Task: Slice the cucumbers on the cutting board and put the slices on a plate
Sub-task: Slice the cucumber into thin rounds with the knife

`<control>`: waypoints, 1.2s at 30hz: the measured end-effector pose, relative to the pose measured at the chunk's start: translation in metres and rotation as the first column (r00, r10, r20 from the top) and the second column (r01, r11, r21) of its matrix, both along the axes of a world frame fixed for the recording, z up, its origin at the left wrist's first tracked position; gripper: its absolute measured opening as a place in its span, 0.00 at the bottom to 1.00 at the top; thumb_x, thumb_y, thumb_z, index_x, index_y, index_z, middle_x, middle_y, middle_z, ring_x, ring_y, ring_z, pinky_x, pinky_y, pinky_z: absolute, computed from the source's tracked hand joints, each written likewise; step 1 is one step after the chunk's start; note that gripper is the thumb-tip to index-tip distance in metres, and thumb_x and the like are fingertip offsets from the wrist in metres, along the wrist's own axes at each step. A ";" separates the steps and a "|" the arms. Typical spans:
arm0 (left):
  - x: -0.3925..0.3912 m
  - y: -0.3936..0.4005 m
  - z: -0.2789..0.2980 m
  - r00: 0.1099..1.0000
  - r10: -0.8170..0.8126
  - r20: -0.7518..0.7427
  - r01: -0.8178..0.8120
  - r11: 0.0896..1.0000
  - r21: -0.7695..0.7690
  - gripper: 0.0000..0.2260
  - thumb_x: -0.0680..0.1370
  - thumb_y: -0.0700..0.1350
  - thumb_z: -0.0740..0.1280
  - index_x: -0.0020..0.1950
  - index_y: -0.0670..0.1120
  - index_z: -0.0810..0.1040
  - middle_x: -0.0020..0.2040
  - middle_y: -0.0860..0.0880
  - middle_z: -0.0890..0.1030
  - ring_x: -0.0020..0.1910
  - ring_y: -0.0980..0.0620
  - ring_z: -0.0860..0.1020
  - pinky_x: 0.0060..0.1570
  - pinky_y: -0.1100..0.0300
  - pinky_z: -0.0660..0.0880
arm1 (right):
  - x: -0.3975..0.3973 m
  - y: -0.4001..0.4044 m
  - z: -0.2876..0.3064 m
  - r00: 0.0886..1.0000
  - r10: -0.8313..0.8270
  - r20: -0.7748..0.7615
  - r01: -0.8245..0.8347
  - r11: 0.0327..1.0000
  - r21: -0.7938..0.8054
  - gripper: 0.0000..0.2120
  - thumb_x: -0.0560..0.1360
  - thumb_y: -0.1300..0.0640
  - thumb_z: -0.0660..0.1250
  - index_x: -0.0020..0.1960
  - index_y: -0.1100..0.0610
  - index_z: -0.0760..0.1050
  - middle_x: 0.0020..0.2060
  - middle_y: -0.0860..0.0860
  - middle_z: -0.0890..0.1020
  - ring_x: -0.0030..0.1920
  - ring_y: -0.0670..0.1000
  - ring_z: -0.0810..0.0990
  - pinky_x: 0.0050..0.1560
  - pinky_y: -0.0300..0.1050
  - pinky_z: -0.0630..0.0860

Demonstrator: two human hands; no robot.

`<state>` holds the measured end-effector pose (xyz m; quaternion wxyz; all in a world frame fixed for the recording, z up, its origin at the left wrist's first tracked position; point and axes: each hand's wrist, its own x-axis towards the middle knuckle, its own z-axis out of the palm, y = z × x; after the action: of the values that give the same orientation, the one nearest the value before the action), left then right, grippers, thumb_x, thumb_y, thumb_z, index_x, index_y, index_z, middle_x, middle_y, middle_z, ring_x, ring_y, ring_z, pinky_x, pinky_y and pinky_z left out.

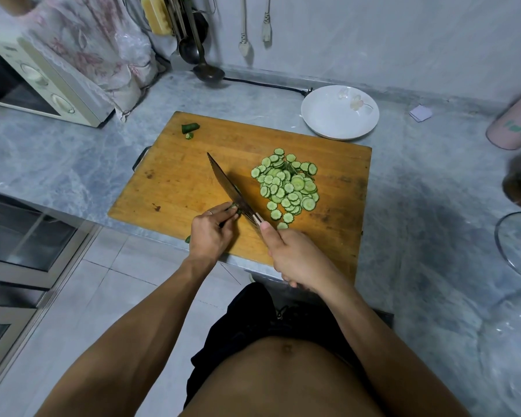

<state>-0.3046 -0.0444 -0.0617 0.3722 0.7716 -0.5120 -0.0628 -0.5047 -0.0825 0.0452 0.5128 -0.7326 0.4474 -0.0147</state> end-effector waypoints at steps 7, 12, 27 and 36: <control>-0.003 0.000 0.003 1.000 0.008 0.020 -0.008 1.000 0.011 0.09 0.72 0.33 0.71 0.50 0.40 0.86 0.52 0.42 0.84 0.50 0.48 0.83 0.57 0.77 0.66 | 0.022 -0.001 -0.013 0.999 0.005 -0.044 -0.007 0.999 -0.054 0.29 0.84 0.40 0.46 0.35 0.57 0.68 0.26 0.52 0.73 0.23 0.51 0.75 0.21 0.36 0.66; -0.004 0.003 0.004 1.000 0.000 0.030 0.000 1.000 0.014 0.10 0.73 0.36 0.72 0.53 0.42 0.85 0.55 0.43 0.84 0.52 0.46 0.82 0.55 0.60 0.77 | 0.017 -0.006 -0.020 0.995 -0.090 -0.036 0.091 0.996 0.006 0.29 0.83 0.37 0.47 0.39 0.56 0.72 0.31 0.52 0.75 0.28 0.52 0.75 0.27 0.41 0.69; -0.011 -0.001 0.003 0.999 0.002 0.040 -0.002 1.000 0.008 0.10 0.74 0.35 0.71 0.53 0.41 0.85 0.54 0.43 0.84 0.51 0.46 0.83 0.55 0.62 0.75 | -0.005 -0.008 -0.016 0.982 -0.181 0.044 0.180 0.983 0.031 0.28 0.83 0.38 0.49 0.38 0.56 0.71 0.28 0.52 0.71 0.26 0.52 0.71 0.26 0.41 0.70; -0.006 0.000 0.001 1.000 -0.018 0.001 0.018 1.000 -0.012 0.10 0.73 0.35 0.71 0.53 0.41 0.85 0.55 0.45 0.84 0.51 0.50 0.83 0.57 0.66 0.74 | -0.001 0.007 -0.004 0.998 -0.057 0.030 0.058 0.997 -0.051 0.27 0.83 0.38 0.48 0.37 0.55 0.71 0.28 0.51 0.73 0.28 0.51 0.73 0.41 0.55 0.79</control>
<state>-0.3109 -0.0444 -0.0611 0.3760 0.7648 -0.5193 -0.0628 -0.5053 -0.0759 0.0417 0.4990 -0.7322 0.4606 -0.0514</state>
